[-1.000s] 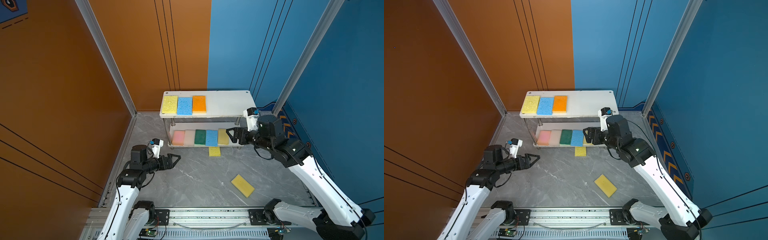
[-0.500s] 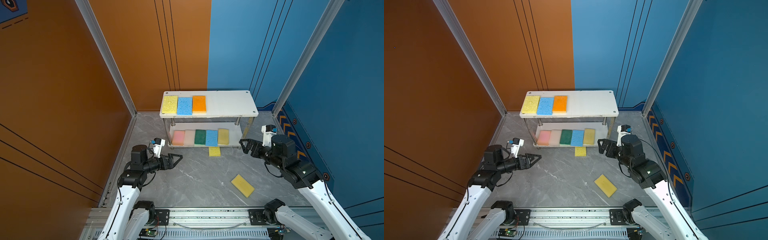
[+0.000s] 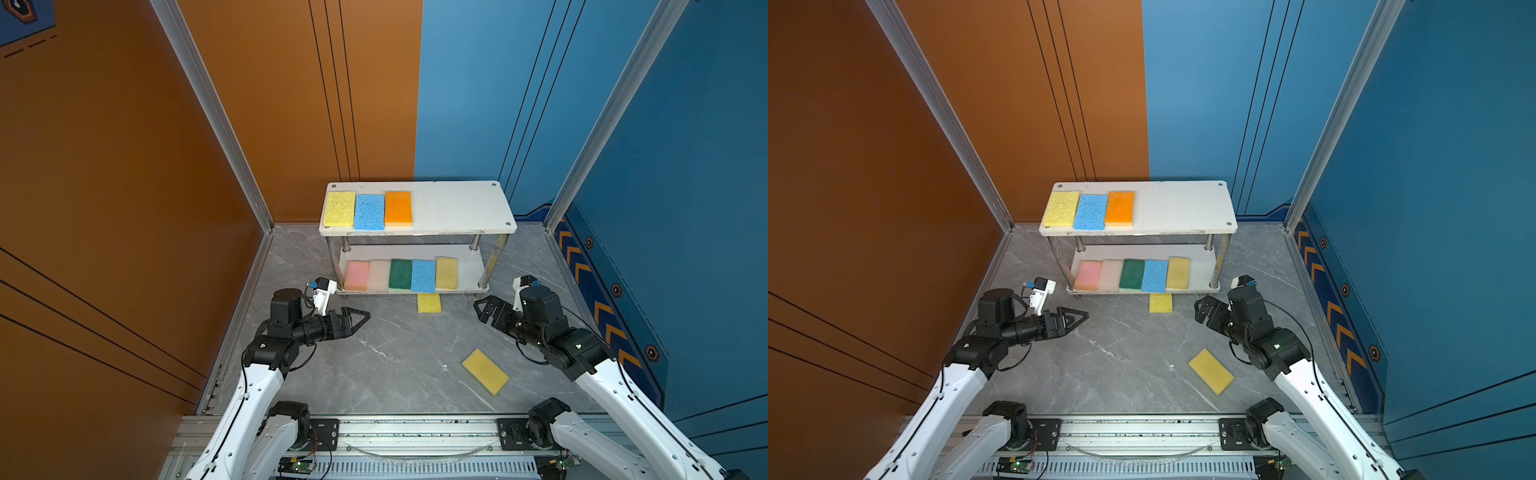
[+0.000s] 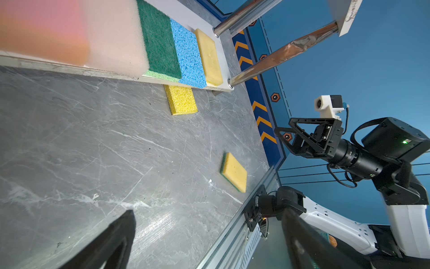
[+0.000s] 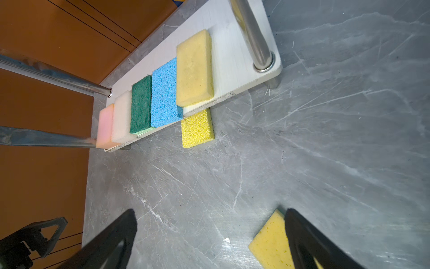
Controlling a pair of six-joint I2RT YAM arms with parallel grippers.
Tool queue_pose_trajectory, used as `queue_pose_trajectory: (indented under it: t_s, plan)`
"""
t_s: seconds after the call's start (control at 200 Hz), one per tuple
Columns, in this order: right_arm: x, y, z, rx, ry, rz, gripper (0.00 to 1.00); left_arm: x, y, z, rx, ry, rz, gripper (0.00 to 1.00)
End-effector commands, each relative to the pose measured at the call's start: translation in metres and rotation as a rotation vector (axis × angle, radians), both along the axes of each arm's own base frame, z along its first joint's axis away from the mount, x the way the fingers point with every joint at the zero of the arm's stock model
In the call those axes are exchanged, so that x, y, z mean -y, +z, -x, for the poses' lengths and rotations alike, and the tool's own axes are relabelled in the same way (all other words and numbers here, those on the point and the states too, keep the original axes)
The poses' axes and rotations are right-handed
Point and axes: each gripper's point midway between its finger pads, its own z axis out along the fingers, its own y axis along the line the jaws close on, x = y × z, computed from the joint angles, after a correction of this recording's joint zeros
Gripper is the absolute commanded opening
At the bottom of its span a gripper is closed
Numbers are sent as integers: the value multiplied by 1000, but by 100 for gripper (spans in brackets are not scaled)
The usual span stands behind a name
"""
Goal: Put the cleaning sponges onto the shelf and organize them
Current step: 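Move the right gripper down toward the yellow sponge under the shelf, then close the right gripper on the yellow sponge and drag it out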
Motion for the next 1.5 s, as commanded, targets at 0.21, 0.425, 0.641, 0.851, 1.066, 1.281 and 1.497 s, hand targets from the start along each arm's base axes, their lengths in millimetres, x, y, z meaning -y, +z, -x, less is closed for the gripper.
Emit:
queue_pose_trajectory:
  t_s: [0.21,0.425,0.641,0.851,1.066,1.281,1.497]
  plan:
    - [-27,-40,-2,-108,54,-36,100,13,-16,7,-40,-34,-28,98]
    - [-44,-61,-1,-154,115,15,100,15,-20,7,-60,-43,-31,98]
    - [-55,-74,-4,-170,164,81,100,18,-21,9,-66,-58,-29,98]
    - [-67,-84,-12,-171,198,126,98,18,-22,9,-69,-59,-28,98]
    - [-82,-92,-31,-164,242,157,88,19,-22,10,-71,-65,-26,98]
    - [-87,-103,-53,-155,248,165,67,19,-21,10,-66,-68,-28,98]
    - [-87,-110,-77,-135,238,149,57,19,-22,11,-69,-69,-32,98]
